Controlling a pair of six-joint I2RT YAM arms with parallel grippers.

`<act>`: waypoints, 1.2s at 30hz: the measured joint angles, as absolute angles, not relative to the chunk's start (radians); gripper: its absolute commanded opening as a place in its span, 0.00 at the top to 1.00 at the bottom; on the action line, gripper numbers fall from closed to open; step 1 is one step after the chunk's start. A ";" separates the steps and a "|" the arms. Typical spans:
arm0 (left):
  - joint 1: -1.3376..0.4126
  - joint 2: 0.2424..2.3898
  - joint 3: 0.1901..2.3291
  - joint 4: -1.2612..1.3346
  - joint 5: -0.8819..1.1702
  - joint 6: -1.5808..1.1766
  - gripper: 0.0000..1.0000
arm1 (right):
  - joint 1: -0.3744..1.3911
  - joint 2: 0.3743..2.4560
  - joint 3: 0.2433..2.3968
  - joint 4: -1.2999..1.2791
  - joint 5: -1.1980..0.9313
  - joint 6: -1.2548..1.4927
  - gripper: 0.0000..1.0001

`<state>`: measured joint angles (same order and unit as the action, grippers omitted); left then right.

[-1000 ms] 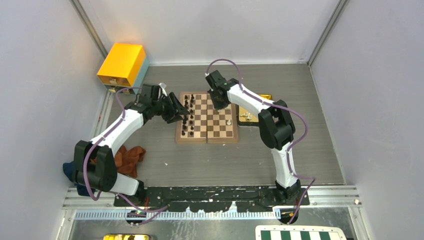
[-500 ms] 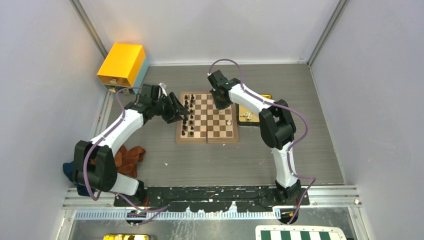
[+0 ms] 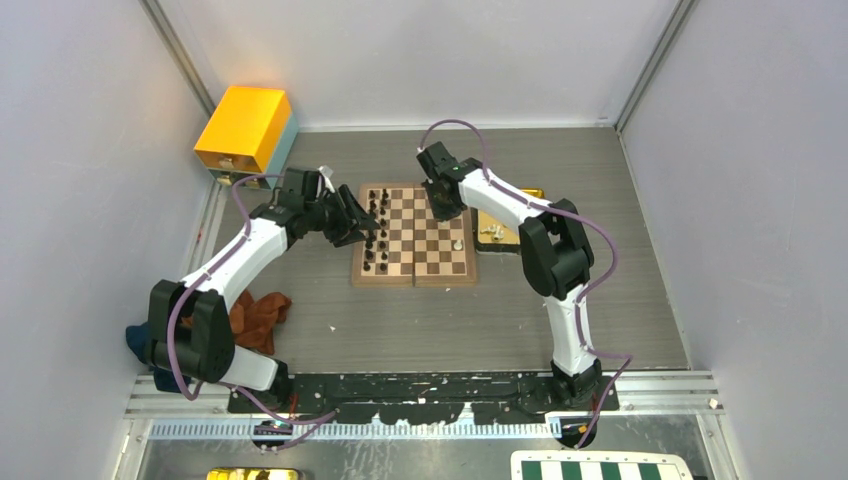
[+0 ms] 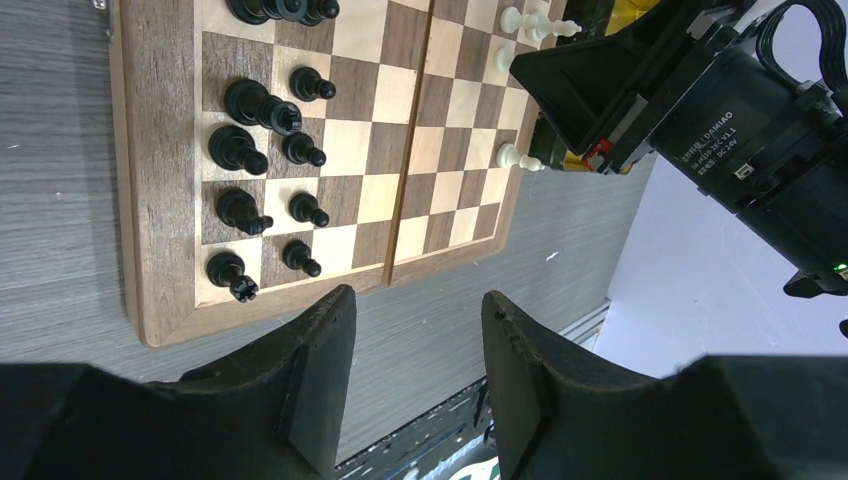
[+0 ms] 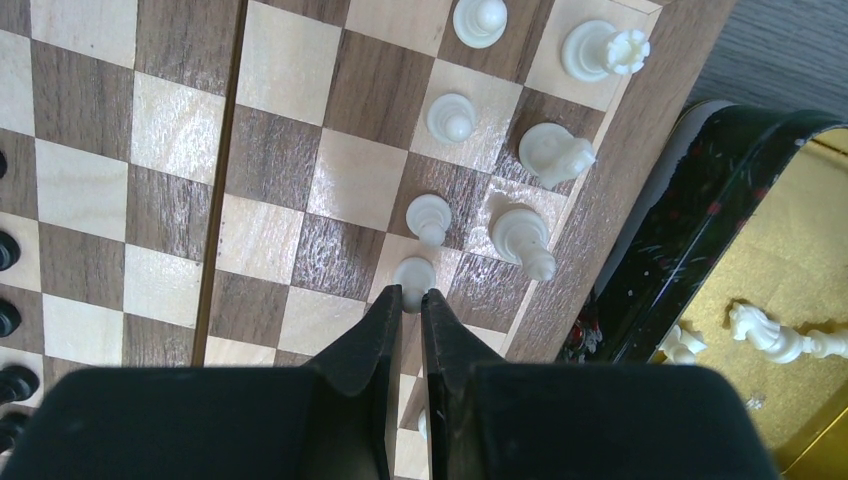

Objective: Set up the chess pieces on the board
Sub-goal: Adjust the chess piece on the chessboard.

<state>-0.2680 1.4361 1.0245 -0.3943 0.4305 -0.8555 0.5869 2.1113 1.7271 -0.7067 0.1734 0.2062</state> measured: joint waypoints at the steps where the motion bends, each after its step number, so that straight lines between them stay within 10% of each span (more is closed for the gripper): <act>1: -0.268 1.436 1.024 -0.394 0.430 -0.855 0.50 | 0.587 2.109 1.724 -0.705 0.173 0.208 0.90; 17: -0.268 1.436 1.024 -0.394 0.430 -0.856 0.50 | 0.587 2.103 1.708 -0.704 0.172 0.215 0.67; 36: -0.268 1.436 1.024 -0.394 0.430 -0.856 0.49 | 0.587 1.987 1.721 -0.720 0.206 0.221 0.67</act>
